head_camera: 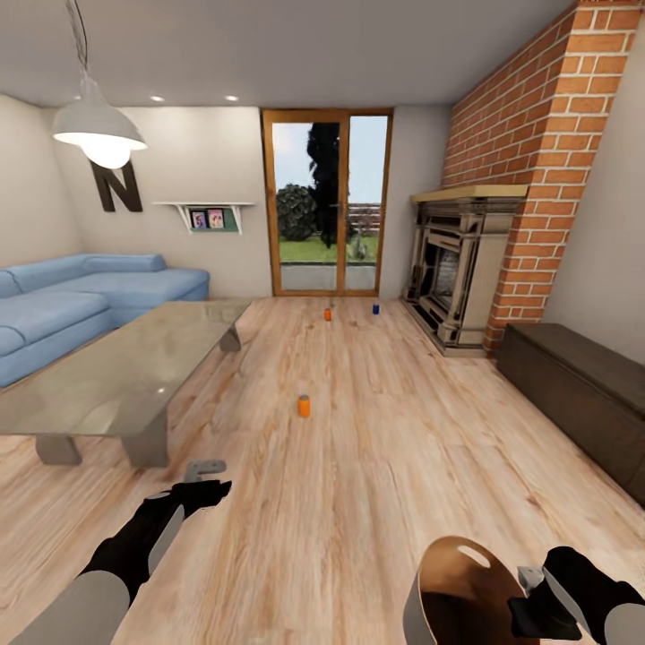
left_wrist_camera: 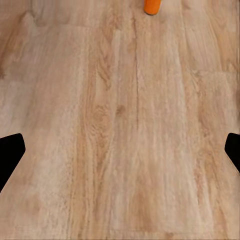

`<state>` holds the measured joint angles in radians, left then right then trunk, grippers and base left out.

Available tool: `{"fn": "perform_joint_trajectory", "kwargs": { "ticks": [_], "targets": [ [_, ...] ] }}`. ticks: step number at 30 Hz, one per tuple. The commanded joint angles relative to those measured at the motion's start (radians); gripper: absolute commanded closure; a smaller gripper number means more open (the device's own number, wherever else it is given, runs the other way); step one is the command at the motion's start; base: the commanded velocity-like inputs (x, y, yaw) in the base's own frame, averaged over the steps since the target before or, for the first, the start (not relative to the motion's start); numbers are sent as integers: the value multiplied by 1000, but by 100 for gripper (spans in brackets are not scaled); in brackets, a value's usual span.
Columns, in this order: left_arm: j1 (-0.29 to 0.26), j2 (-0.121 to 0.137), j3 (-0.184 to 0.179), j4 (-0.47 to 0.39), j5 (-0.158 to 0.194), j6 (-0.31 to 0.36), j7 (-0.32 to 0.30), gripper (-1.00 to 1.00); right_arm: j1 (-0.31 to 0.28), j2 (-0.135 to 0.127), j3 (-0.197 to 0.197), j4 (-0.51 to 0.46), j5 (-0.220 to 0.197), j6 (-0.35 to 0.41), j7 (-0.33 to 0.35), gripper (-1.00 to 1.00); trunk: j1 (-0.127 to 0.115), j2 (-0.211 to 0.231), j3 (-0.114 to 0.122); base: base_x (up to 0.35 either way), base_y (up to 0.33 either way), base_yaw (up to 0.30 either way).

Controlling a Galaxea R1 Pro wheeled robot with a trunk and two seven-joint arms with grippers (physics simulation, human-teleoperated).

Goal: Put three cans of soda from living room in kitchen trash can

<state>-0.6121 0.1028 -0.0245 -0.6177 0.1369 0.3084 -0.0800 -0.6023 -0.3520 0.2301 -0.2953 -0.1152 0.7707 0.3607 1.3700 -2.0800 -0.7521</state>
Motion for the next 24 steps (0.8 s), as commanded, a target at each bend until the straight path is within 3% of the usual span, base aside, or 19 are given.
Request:
{"fn": "perform_joint_trajectory", "kwargs": {
  "ticks": [1,13,24],
  "targets": [
    [0,0,0,0,0,0,0,-100,-1,0,-4,-1,-15,2,0,100,0,0,0,321,41,-240],
    [0,0,0,0,0,0,0,-100,-1,1,-5,-1,-15,2,0,100,0,0,-3,324,9,-225],
    [0,0,0,0,0,0,0,-100,-1,1,-4,-1,-15,1,0,100,0,0,-12,325,0,-21]
  ]
}}
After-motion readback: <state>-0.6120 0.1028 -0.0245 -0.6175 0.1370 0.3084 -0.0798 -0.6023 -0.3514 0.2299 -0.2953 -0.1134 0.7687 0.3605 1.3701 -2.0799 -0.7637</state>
